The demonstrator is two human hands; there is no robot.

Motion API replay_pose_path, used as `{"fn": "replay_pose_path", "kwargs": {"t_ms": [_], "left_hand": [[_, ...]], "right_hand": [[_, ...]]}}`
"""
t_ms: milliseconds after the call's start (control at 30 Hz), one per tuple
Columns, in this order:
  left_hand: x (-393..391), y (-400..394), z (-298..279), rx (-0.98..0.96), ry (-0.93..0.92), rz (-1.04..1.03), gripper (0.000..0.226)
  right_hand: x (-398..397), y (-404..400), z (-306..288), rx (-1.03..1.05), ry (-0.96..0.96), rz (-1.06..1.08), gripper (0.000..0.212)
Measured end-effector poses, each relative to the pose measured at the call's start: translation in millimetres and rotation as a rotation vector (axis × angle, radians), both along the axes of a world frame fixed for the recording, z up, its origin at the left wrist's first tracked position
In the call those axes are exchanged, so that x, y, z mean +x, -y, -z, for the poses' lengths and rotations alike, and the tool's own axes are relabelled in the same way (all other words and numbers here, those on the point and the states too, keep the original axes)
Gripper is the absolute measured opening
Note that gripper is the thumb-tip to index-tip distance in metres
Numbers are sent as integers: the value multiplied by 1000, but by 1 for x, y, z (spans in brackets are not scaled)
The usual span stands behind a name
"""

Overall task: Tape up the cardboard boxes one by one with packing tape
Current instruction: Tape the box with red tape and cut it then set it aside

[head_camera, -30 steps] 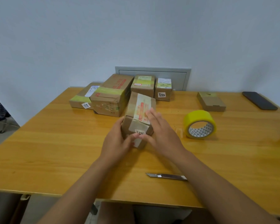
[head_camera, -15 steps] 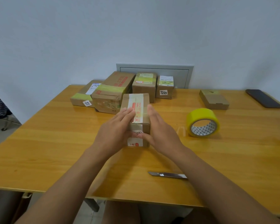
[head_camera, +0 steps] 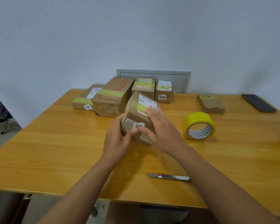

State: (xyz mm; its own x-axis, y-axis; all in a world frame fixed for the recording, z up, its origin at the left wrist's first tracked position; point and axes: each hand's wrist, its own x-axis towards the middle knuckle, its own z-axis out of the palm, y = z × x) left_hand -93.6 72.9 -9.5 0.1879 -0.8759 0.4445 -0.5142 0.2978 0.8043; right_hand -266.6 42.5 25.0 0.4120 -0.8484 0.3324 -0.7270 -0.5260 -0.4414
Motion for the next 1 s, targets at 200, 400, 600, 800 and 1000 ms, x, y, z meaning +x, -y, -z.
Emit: {"fn": "replay_pose_path", "kwargs": {"t_ms": [200,400,600,800,1000], "left_hand": [[-4,-7,7,106,199,49,89],[5,-6,-1,7,866,108,77],[4,-4,-10,69,904,109,70],[-10,0,-17,56,1203,135,79],[-8,4,-10,23,1079,163,79]], "right_hand": [[-8,-4,1,-18,-271,-56,66],[-5,-3,11,-25,-279,-85,73],[-24,-3,29,71,-116,4,84],[-25,-2,28,22,-144,12,87],[-17,-7,43,179,108,139,100]]}}
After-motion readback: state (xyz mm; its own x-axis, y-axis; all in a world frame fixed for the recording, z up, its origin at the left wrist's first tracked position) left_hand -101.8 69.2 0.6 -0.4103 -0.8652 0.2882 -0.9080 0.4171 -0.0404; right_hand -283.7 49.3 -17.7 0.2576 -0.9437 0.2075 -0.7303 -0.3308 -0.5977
